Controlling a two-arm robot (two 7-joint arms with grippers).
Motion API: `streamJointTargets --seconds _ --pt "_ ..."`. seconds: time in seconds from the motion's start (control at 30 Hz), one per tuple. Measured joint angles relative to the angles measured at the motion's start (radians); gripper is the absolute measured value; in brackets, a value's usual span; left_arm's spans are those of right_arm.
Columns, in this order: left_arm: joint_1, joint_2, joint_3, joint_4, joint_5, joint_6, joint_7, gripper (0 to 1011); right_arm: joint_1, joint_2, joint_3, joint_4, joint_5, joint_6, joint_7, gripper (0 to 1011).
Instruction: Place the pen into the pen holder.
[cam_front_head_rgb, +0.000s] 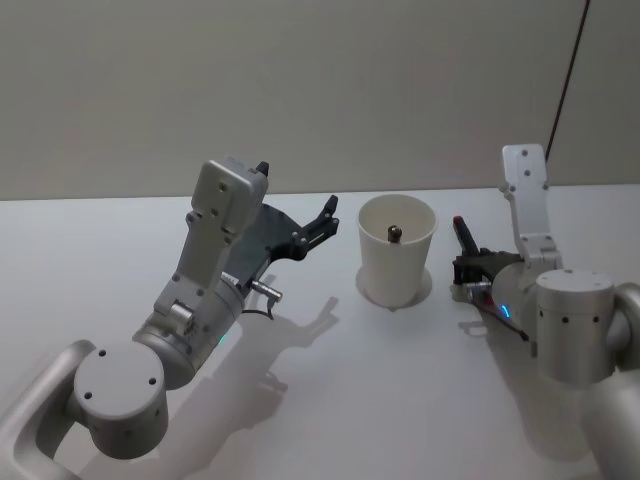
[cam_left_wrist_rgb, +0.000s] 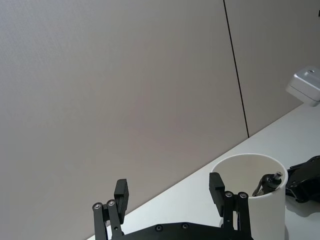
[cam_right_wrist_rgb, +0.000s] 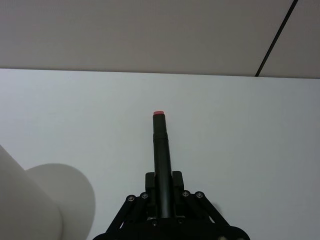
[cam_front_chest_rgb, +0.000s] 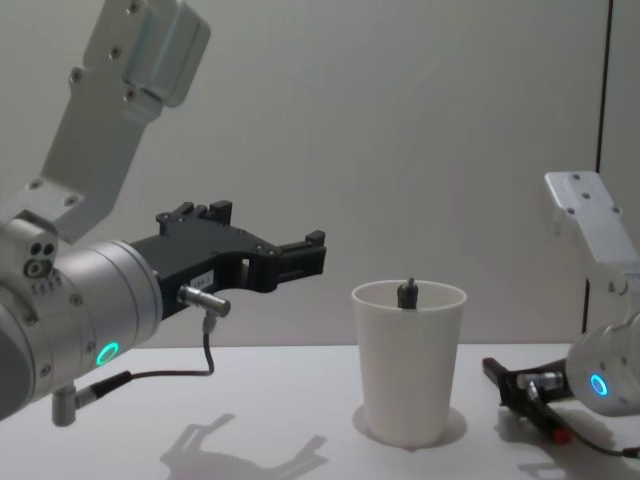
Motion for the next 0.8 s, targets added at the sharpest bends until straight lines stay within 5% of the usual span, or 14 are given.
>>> streamJointTargets --seconds 0.53,0.8 --pt "0.000 0.000 0.000 0.000 0.000 0.000 0.000 1001 -0.001 0.000 0.000 0.000 -0.001 -0.005 0.005 177" --pt "0.000 0.000 0.000 0.000 0.000 0.000 0.000 1001 -0.010 0.006 0.001 -0.013 -0.014 -0.058 0.035 178"
